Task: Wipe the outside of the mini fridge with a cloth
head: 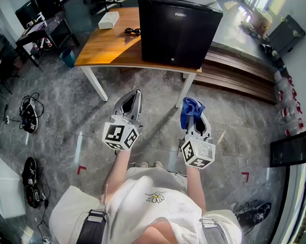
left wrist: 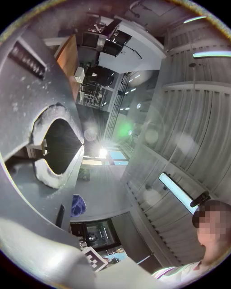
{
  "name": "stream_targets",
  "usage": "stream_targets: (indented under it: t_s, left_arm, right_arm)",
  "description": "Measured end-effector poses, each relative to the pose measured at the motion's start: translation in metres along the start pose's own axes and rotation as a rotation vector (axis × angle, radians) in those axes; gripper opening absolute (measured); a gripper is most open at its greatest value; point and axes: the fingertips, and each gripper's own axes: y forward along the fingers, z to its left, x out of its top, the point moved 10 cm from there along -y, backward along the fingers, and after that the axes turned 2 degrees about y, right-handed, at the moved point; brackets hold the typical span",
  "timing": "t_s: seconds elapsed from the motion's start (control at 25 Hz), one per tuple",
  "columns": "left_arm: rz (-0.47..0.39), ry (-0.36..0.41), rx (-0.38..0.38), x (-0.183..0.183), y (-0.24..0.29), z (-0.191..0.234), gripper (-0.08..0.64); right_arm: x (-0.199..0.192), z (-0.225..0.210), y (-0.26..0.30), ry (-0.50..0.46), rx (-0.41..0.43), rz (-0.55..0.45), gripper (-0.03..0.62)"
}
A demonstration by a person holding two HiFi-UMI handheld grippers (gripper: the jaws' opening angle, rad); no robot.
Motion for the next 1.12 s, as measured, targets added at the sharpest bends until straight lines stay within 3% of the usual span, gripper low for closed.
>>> stream_targets:
  t_s: [0.28, 0.56, 1.12]
  left_arm:
    - [0.001, 0.027, 0.013, -0.013, 0.02, -0.023, 0.005]
    - [0.024, 0.043, 0.049, -0.024, 0.035, -0.029, 0.005]
    - [-0.015, 0.015, 0.007, -0.027, 0.15, 0.066, 0.005]
  right_arm:
    - [-0.001, -0.041, 0.013, -0.008, -0.007, 0.008, 0.061]
    - [-0.006, -0.06, 0.04, -0.018, 0.04, 0.053, 0.061]
    - [0.003, -0.044, 0.172, -0.037, 0.021, 0.037, 0.061]
